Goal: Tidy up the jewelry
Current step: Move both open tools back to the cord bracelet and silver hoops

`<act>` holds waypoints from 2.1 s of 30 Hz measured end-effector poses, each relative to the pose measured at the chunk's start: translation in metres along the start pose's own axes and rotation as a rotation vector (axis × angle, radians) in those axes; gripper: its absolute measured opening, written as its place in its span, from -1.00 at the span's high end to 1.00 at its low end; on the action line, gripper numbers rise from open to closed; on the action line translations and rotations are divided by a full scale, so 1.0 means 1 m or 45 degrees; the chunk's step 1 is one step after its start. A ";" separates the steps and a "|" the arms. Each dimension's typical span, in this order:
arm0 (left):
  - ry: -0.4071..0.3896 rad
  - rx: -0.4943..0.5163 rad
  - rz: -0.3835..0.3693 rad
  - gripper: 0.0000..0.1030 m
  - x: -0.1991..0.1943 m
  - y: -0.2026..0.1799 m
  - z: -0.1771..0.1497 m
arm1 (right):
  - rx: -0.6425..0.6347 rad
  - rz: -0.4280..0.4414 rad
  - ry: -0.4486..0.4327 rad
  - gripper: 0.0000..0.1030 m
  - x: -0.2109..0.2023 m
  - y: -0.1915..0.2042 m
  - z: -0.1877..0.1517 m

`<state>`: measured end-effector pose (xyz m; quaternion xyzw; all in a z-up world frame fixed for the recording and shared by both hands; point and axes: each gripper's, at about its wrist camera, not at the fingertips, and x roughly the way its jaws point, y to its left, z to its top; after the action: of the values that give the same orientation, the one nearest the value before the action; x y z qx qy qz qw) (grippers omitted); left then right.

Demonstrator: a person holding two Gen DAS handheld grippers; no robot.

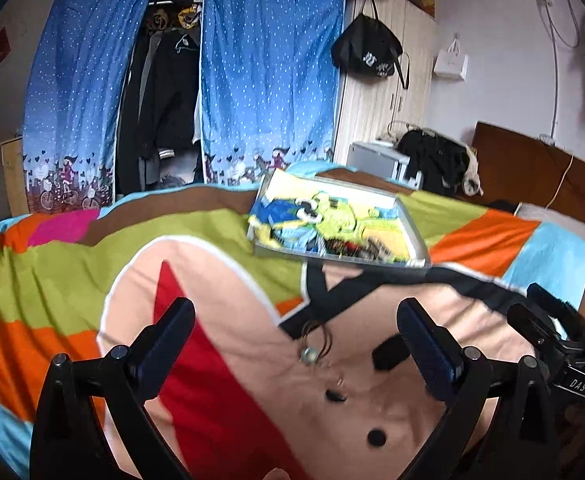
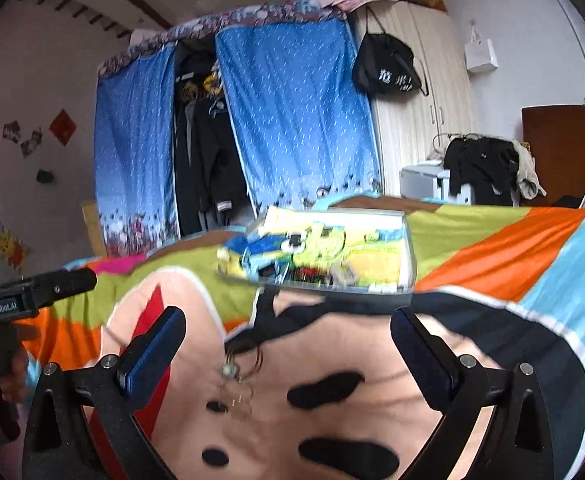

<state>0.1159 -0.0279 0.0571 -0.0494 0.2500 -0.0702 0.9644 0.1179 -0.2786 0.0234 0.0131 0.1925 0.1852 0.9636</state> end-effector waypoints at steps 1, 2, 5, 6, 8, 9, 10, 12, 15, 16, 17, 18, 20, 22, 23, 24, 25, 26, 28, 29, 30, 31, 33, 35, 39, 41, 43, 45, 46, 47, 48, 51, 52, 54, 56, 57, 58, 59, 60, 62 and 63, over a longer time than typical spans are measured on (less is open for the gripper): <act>0.015 0.011 0.013 -0.92 -0.002 0.001 -0.007 | -0.009 -0.003 0.017 -1.00 -0.002 0.003 -0.004; 0.024 0.017 0.023 -0.92 -0.003 0.004 -0.012 | -0.015 -0.004 0.029 -1.00 -0.003 0.006 -0.007; 0.041 0.019 0.049 -0.92 -0.005 0.009 -0.029 | -0.021 -0.012 0.060 -1.00 -0.007 0.012 -0.016; 0.049 0.020 0.054 -0.92 -0.006 0.011 -0.034 | -0.017 -0.015 0.071 -1.00 -0.008 0.014 -0.018; 0.068 0.030 0.063 -0.92 -0.006 0.012 -0.044 | -0.004 -0.016 0.094 -1.00 -0.008 0.015 -0.023; 0.079 0.036 0.066 -0.92 -0.005 0.014 -0.048 | 0.002 -0.018 0.111 -1.00 -0.007 0.015 -0.026; 0.091 0.042 0.068 -0.92 -0.004 0.015 -0.052 | 0.007 -0.022 0.122 -1.00 -0.008 0.016 -0.028; 0.112 0.049 0.067 -0.92 -0.001 0.019 -0.057 | 0.010 -0.031 0.151 -1.00 -0.006 0.016 -0.032; 0.167 0.057 0.066 -0.92 0.008 0.025 -0.066 | 0.012 -0.042 0.189 -1.00 -0.003 0.018 -0.039; 0.193 0.056 0.060 -0.92 0.013 0.027 -0.068 | 0.013 -0.043 0.199 -1.00 -0.002 0.018 -0.041; 0.211 0.055 0.059 -0.92 0.017 0.028 -0.070 | 0.015 -0.045 0.214 -1.00 0.001 0.018 -0.042; 0.232 0.057 0.056 -0.92 0.021 0.031 -0.072 | 0.016 -0.046 0.228 -1.00 0.003 0.017 -0.044; 0.275 0.071 0.056 -0.92 0.030 0.034 -0.076 | 0.017 -0.057 0.260 -1.00 0.010 0.017 -0.047; 0.310 0.078 0.054 -0.92 0.038 0.038 -0.080 | 0.016 -0.065 0.288 -1.00 0.015 0.017 -0.052; 0.325 0.076 0.052 -0.92 0.042 0.039 -0.082 | 0.016 -0.070 0.305 -1.00 0.019 0.017 -0.054; 0.341 0.073 0.054 -0.92 0.045 0.041 -0.083 | 0.016 -0.075 0.322 -1.00 0.023 0.016 -0.057; 0.355 0.069 0.052 -0.92 0.049 0.043 -0.084 | 0.015 -0.081 0.340 -1.00 0.027 0.016 -0.059; 0.368 0.063 0.049 -0.92 0.052 0.045 -0.085 | 0.015 -0.085 0.356 -1.00 0.031 0.015 -0.061; 0.388 0.050 0.047 -0.92 0.060 0.049 -0.087 | 0.016 -0.092 0.387 -1.00 0.038 0.015 -0.065; 0.396 0.042 0.047 -0.92 0.063 0.052 -0.087 | 0.018 -0.092 0.400 -1.00 0.041 0.015 -0.067; 0.404 0.034 0.048 -0.92 0.067 0.054 -0.086 | 0.019 -0.091 0.417 -1.00 0.045 0.014 -0.069; 0.410 0.027 0.049 -0.92 0.070 0.056 -0.086 | 0.021 -0.090 0.431 -1.00 0.048 0.014 -0.071; 0.429 0.010 0.047 -0.92 0.078 0.061 -0.087 | 0.020 -0.093 0.464 -1.00 0.056 0.013 -0.075; 0.450 -0.010 0.041 -0.92 0.084 0.065 -0.087 | 0.018 -0.098 0.493 -1.00 0.063 0.013 -0.079; 0.478 -0.038 0.025 -0.92 0.097 0.072 -0.086 | 0.008 -0.100 0.542 -1.00 0.080 0.013 -0.085; 0.476 -0.043 0.010 -0.92 0.103 0.074 -0.085 | 0.005 -0.090 0.563 -1.00 0.089 0.013 -0.088; 0.468 -0.041 -0.006 -0.92 0.109 0.075 -0.082 | -0.005 -0.077 0.581 -1.00 0.098 0.015 -0.089; 0.460 -0.033 -0.030 -0.92 0.116 0.075 -0.080 | -0.018 -0.069 0.602 -1.00 0.108 0.016 -0.091; 0.455 -0.026 -0.038 -0.92 0.120 0.075 -0.079 | -0.020 -0.061 0.610 -1.00 0.112 0.016 -0.092; 0.452 -0.022 -0.046 -0.92 0.123 0.075 -0.078 | -0.021 -0.054 0.619 -1.00 0.116 0.017 -0.093; 0.450 -0.023 -0.069 -0.92 0.129 0.075 -0.077 | -0.021 -0.047 0.628 -1.00 0.120 0.017 -0.094; 0.435 -0.045 -0.108 -0.92 0.141 0.076 -0.075 | -0.037 -0.051 0.652 -1.00 0.132 0.018 -0.098; 0.434 -0.058 -0.133 -0.92 0.146 0.076 -0.074 | -0.047 -0.069 0.658 -1.00 0.137 0.018 -0.098; 0.431 -0.071 -0.172 -0.92 0.155 0.075 -0.071 | -0.053 -0.098 0.652 -1.00 0.147 0.016 -0.097; 0.424 -0.076 -0.203 -0.92 0.161 0.072 -0.067 | -0.037 -0.116 0.667 -1.00 0.158 0.011 -0.098; 0.410 -0.073 -0.230 -0.92 0.167 0.072 -0.064 | -0.024 -0.115 0.675 -1.00 0.163 0.008 -0.098; 0.398 -0.069 -0.242 -0.92 0.172 0.070 -0.060 | -0.014 -0.107 0.681 -1.00 0.167 0.006 -0.098; 0.393 -0.070 -0.255 -0.92 0.178 0.069 -0.058 | -0.006 -0.089 0.690 -1.00 0.172 0.004 -0.098; 0.392 -0.081 -0.279 -0.91 0.184 0.070 -0.055 | -0.008 -0.076 0.695 -1.00 0.174 0.004 -0.098; 0.392 -0.115 -0.337 -0.91 0.196 0.070 -0.052 | -0.025 -0.058 0.704 -1.00 0.178 0.005 -0.097; 0.401 -0.132 -0.368 -0.91 0.203 0.071 -0.051 | -0.031 -0.054 0.707 -1.00 0.180 0.006 -0.096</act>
<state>0.2744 0.0067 -0.0928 -0.1226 0.3910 -0.2017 0.8896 0.2340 -0.2123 -0.1313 -0.0538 0.4473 0.1639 0.8776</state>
